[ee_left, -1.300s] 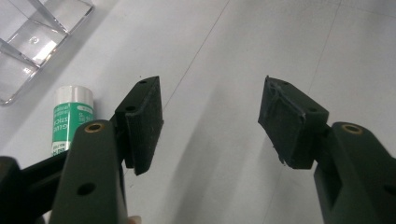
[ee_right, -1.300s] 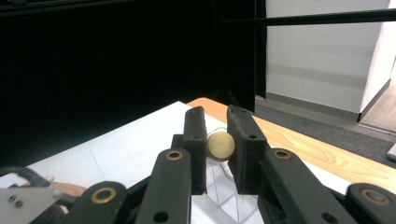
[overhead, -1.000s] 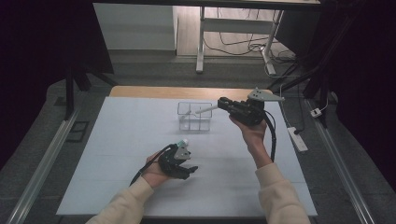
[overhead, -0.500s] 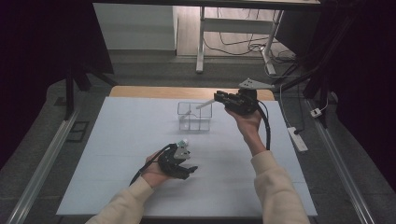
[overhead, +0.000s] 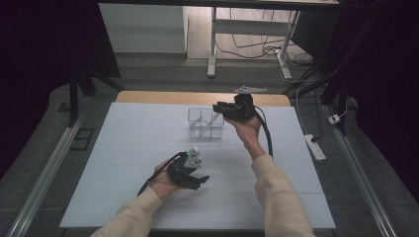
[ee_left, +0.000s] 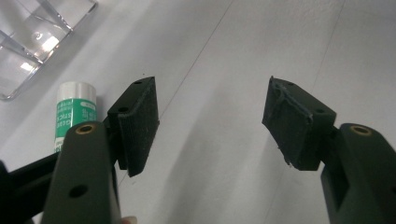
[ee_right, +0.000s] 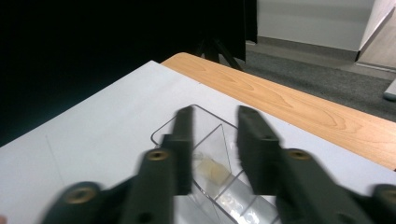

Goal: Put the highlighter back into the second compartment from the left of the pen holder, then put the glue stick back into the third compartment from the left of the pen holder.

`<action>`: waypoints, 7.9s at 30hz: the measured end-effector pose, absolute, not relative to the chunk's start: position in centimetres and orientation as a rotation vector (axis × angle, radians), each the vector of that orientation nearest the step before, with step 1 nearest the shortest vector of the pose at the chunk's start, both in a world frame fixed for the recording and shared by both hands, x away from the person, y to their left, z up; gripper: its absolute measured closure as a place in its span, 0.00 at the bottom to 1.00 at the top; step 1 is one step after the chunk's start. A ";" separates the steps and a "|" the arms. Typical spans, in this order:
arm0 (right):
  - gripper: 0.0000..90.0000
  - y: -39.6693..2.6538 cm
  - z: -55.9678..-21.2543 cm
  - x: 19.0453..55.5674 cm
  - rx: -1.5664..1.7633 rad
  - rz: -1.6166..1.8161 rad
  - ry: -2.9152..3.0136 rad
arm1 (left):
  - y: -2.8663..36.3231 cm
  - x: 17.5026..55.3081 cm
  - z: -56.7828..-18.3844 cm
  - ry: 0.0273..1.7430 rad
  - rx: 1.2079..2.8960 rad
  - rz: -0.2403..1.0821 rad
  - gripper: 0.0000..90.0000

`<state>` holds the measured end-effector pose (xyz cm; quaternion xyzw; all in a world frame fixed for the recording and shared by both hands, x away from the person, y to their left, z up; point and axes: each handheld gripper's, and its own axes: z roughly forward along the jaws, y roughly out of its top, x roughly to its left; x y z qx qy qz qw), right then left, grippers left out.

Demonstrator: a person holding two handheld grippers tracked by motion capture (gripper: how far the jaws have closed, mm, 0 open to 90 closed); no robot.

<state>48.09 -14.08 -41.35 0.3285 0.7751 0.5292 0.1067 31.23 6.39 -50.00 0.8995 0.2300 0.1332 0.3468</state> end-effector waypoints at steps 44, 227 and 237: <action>0.52 -29.3 -47.8 33.7 0.853 1.425 2.298 | 11.4 32.4 -48.3 0.745 2.233 0.343 0.40; 0.51 -29.8 -48.9 32.8 0.811 1.327 2.372 | 7.2 43.7 -37.1 0.780 2.060 0.245 0.72; 0.50 -29.8 -49.1 33.0 0.822 1.315 2.385 | 5.1 47.8 -38.7 0.869 2.164 0.255 0.72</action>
